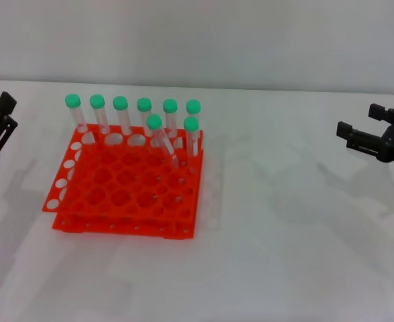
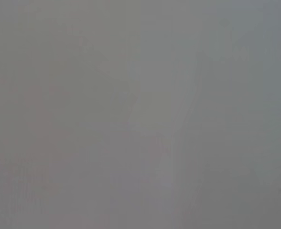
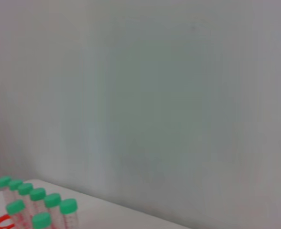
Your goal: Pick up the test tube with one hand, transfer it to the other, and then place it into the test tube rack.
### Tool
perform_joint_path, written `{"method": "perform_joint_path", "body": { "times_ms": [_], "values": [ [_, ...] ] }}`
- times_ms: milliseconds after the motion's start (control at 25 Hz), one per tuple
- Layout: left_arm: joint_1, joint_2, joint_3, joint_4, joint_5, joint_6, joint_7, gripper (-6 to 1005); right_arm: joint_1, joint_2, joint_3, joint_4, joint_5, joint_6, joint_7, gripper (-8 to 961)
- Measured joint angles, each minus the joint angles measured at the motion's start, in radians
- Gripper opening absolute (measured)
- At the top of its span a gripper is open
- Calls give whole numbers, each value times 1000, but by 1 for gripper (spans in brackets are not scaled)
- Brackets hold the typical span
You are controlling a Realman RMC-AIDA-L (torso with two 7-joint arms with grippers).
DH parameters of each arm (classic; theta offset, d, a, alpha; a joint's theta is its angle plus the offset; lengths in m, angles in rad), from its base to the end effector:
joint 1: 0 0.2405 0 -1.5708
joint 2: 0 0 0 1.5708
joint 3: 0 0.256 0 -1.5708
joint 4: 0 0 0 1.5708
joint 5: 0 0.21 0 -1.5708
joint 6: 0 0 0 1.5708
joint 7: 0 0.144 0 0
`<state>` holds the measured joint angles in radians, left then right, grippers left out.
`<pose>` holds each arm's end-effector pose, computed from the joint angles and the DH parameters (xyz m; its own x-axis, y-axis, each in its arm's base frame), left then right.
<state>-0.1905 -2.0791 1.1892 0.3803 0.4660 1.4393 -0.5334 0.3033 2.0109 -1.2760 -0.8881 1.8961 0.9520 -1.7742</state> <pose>-0.3288 0.2800 0.0497 0.5774 -0.2748 0.7688 0.7092 -0.2978 -0.6390 0.2608 0.3675 0.0348 0.7210 -0.1956 -0.6648 -0.6100 -0.6342 -0.4751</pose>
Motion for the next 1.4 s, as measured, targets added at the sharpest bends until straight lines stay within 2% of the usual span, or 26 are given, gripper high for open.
{"method": "perform_joint_path", "body": {
  "times_ms": [280,720,1000,1400],
  "values": [
    [-20,-1,0,-21,-1,3,-4,814,5,0,93,194,177,179,-217,855],
    [-45,-1,0,-59,-2,4,-8,813,4,2,294,450,242,438,-487,855],
    [-41,-3,-3,-60,-9,6,-37,813,-4,1,365,522,245,514,-586,855],
    [-56,-2,6,-61,-15,5,-47,812,-7,-1,407,551,245,517,-599,854]
  ]
}}
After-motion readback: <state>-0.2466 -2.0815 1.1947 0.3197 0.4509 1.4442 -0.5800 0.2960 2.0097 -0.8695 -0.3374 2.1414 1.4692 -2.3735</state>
